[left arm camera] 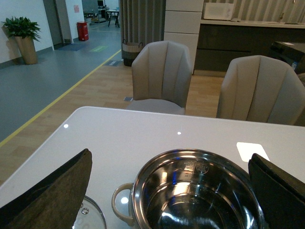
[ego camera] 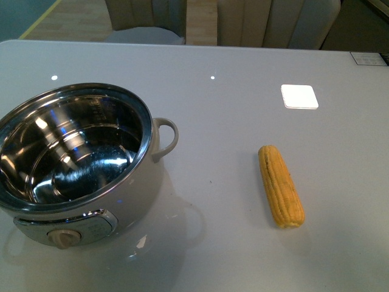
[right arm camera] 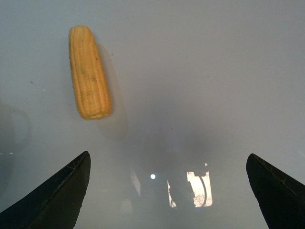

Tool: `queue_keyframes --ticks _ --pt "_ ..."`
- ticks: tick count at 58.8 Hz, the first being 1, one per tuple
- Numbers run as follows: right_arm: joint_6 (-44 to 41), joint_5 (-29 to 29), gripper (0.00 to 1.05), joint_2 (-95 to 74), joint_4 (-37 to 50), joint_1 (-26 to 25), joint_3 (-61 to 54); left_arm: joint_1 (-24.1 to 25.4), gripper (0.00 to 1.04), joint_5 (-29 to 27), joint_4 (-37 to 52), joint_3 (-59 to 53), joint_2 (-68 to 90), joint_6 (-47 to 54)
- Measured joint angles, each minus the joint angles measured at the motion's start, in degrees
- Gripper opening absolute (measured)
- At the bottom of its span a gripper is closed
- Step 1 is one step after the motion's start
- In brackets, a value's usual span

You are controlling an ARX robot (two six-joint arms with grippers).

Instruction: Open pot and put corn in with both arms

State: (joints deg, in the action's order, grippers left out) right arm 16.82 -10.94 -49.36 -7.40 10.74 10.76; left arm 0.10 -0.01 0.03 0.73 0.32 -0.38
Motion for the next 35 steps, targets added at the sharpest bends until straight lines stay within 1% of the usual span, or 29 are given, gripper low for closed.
queue_keyframes --ticks 5,6,14,21,27,35 --pt "0.0 -2.1 0.96 -8.9 6.4 1.5 1.4 0.0 0.98 0.0 0.0 0.0 0.0 0.0" --pt "0.0 -2.4 0.96 -13.1 9.2 2.3 2.3 0.0 0.98 0.0 0.0 0.0 0.0 0.0" --pt "-0.1 -2.5 0.96 -32.2 20.5 6.4 8.2 0.0 0.98 0.0 0.0 0.0 0.0 0.0" --pt "-2.1 -1.9 0.96 -42.8 26.0 9.0 11.8 0.0 0.98 0.0 0.0 0.0 0.0 0.0" --pt "-4.6 -1.5 0.96 -49.7 28.8 10.8 14.4 0.0 0.98 0.0 0.0 0.0 0.0 0.0" --pt "-8.8 -2.6 0.96 -57.3 33.2 12.3 17.1 0.0 0.98 0.0 0.0 0.0 0.0 0.0"
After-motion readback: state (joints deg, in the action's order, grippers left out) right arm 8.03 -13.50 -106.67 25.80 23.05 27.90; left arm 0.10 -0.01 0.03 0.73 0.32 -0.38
